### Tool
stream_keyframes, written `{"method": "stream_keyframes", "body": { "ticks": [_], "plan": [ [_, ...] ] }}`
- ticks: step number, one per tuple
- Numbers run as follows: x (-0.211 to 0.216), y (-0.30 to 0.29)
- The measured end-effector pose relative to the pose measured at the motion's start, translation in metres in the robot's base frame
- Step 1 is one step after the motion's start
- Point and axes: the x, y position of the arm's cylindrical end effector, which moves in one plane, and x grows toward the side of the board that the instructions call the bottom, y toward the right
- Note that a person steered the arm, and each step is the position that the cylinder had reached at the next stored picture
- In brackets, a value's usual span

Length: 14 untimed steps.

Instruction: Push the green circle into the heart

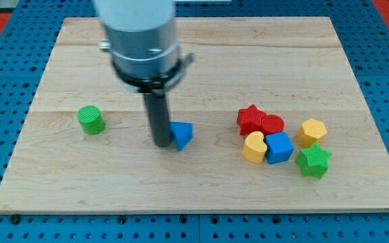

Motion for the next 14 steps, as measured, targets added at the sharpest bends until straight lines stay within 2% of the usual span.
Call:
{"method": "stream_keyframes", "body": {
  "ticks": [2,4,5,6,7,8,9,11,13,14],
  "plan": [
    [0.002,0.059],
    [0.061,-0.075],
    [0.047,-0.177],
    [0.004,-0.236],
    [-0.042,-0.246],
    [-0.046,-0.198],
    [-0.046,-0.121],
    [-0.046,-0.105],
    [-0.037,-0.032],
    [-0.026,-0.038]
  ]
}}
